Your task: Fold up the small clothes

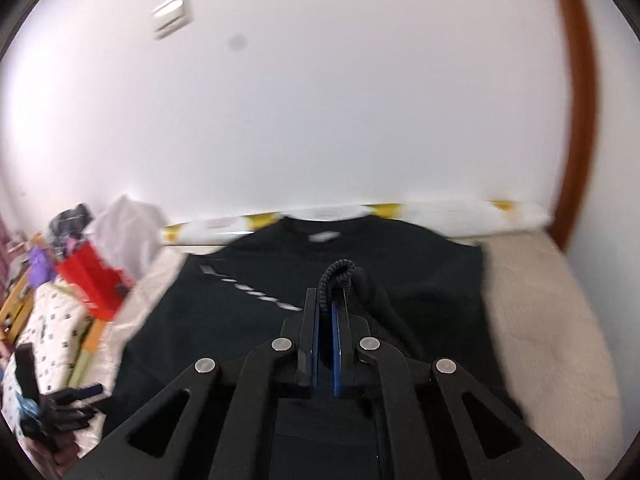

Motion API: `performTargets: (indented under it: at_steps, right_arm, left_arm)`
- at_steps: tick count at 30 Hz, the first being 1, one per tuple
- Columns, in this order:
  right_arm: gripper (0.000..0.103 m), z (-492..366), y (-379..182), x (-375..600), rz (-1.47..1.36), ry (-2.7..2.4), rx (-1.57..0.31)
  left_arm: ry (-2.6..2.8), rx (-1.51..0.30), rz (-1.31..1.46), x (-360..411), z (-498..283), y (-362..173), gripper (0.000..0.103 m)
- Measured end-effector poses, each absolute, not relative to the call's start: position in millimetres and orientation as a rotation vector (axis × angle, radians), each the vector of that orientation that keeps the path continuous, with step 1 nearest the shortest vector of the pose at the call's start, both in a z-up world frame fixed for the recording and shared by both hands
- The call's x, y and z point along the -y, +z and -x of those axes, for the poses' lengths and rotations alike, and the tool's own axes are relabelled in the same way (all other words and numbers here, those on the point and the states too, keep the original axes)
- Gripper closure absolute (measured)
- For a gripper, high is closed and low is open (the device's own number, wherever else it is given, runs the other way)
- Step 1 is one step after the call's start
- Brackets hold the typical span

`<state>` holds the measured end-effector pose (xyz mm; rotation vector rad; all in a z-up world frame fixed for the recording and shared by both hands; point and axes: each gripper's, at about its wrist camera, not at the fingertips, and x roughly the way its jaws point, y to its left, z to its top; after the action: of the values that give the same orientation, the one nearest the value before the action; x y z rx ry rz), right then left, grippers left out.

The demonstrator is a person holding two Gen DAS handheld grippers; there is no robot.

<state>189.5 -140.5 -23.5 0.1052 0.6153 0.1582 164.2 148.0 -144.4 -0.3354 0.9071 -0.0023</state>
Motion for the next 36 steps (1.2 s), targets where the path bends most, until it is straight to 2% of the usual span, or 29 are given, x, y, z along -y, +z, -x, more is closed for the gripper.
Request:
performTargets:
  at_steps: [6,11,14,15,17,18,19,23,32,35,36]
  right_arm:
    - [0.098,-228.5,-39.5,49.1,-0.122,0.287,-0.655]
    - [0.098,-248.3,-52.7,10.3,-0.146,0.332,-0.694]
    - [0.093,-258.9,-62.3,2.9,-0.191,0.356,-0.729]
    - [0.088,-261.2,-65.3,2.9,-0.206,0.376,-0.744]
    - [0.072,-257.3,-66.4,6.7,-0.202,0.399,-0.745]
    - [0.060,-251.5,-65.1,10.9,-0.179,0.384,-0.724]
    - [0.054,-242.6,-63.3,18.6,-0.141,0.351,-0.690]
    - [0.052,-211.3,-69.9,60.2,0.022,0.200,-0.651]
    - [0.053,-160.0,-129.6,187.6,0.169,-0.068,-0.789]
    - [0.053,-145.3,-145.9,221.3,0.204,-0.153,-0.803]
    - [0.053,-142.0,-149.9,228.6,0.218,-0.175,-0.805]
  left_arm:
    - [0.035,-0.922,0.355,-168.1,-155.2,-156.0,0.036]
    - [0.049,-0.944,0.368,-174.5,-156.6,-166.9,0.036]
    - [0.045,-0.954,0.376,-172.8,-160.7,-168.5,0.036]
    - [0.042,-0.956,0.374,-170.8,-162.3,-168.0,0.036]
    - [0.032,-0.954,0.360,-166.3,-165.4,-165.3,0.036]
    - [0.025,-0.952,0.349,-163.3,-167.4,-163.3,0.036]
    - [0.017,-0.950,0.334,-159.7,-170.1,-161.0,0.036]
    - [-0.023,-0.943,0.305,-146.5,-186.5,-152.4,0.036]
    - [-0.054,-0.924,0.306,-119.4,-245.4,-145.5,0.038]
    - [-0.068,-0.901,0.365,-121.3,-261.2,-146.8,0.048]
    - [-0.057,-0.894,0.363,-121.1,-268.1,-147.3,0.048]
